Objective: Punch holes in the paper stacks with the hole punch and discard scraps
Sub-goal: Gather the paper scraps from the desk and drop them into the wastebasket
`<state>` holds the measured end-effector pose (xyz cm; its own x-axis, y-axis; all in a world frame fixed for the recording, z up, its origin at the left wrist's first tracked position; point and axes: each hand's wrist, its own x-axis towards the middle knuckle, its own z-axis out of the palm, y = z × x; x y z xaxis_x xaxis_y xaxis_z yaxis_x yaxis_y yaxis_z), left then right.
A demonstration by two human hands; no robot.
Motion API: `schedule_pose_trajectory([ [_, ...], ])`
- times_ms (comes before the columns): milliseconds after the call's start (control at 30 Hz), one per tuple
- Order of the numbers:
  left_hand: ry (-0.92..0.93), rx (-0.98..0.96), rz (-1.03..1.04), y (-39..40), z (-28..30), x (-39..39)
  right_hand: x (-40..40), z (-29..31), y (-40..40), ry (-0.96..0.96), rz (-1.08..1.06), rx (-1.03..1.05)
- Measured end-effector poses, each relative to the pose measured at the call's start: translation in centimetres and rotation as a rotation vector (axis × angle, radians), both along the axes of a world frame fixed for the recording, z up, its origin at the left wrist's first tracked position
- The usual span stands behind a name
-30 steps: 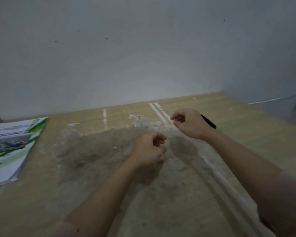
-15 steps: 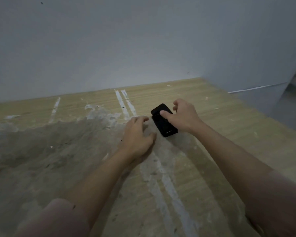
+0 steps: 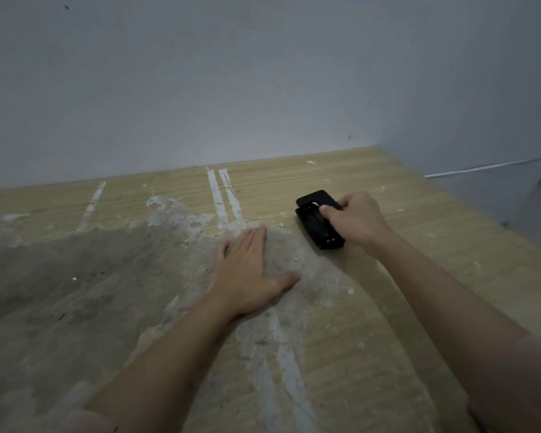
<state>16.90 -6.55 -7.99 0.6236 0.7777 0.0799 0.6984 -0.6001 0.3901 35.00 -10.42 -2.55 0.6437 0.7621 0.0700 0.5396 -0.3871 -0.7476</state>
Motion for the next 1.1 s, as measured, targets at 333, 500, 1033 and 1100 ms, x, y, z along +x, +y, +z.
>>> schedule_pose_trajectory([
  [333, -0.015, -0.011, 0.009, -0.3, 0.5, -0.1, 0.9, -1.3, 0.3, -0.21, -0.072, -0.104],
  [500, -0.059, -0.025, 0.011, -0.2, 0.3, -0.1, -1.0, -0.6, 0.3, -0.564, -0.025, -0.09],
  [1033, -0.195, -0.052, 0.054, -0.2, 0.6, -0.2, -3.9, -2.9, 3.5, -0.609, 0.505, -0.131],
  [1100, -0.193, -0.05, 0.056, -0.2, 0.5, -0.2, -4.0, -2.6, 3.3, -0.567, 0.501, -0.121],
])
